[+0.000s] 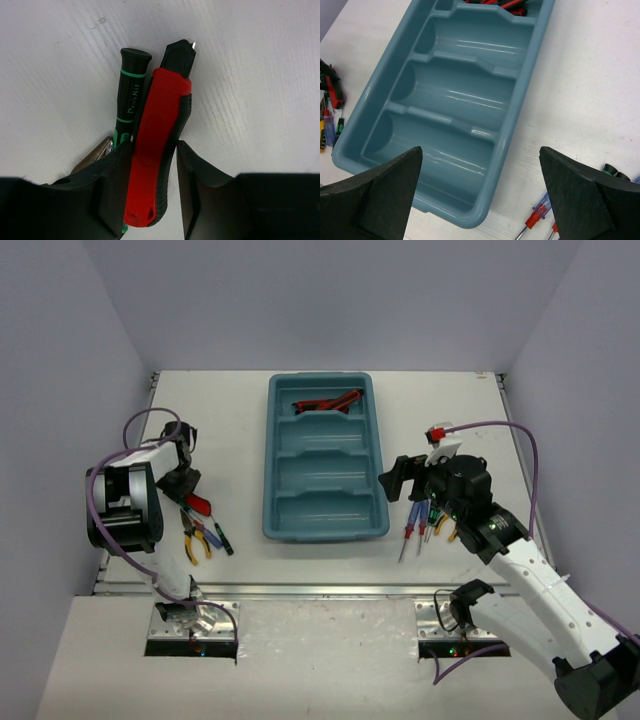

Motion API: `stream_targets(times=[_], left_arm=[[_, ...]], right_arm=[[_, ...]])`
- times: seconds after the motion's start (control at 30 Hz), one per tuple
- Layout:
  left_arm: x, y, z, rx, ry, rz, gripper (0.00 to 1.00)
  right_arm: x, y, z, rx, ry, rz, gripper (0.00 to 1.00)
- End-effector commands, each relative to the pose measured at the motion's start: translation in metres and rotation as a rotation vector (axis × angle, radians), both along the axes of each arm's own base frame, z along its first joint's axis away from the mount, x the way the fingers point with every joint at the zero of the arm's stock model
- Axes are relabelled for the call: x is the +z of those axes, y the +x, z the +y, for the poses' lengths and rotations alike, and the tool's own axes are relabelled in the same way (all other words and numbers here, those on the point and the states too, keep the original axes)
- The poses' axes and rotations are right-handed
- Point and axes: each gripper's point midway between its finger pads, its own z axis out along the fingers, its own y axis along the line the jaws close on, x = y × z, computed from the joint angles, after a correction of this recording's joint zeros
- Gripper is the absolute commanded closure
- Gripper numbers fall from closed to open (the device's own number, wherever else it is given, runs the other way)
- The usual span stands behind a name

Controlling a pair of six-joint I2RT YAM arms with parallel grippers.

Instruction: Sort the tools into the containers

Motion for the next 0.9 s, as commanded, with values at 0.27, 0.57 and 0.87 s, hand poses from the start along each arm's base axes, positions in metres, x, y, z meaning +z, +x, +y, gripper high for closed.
stream_targets(times=[0.27, 0.57, 0.87], left_arm=[[0.005, 0.015, -0.01, -0.023, -0.055, -0.131, 1.0], [0.057, 0.026, -0.01, -0.081, -0.009, -0.28, 1.0], [0.078, 0.033, -0.013, -0.13, -0.003, -0.339, 0.97]], right_arm=[[0.012, 0.007, 0.002, -0.009, 0.023, -0.052, 0.01], [0.012, 0.008, 0.001, -0.013, 0.021, -0.051, 0.01], [0.01, 0.008, 0.001, -0.017, 0.014, -0.046, 0.01]])
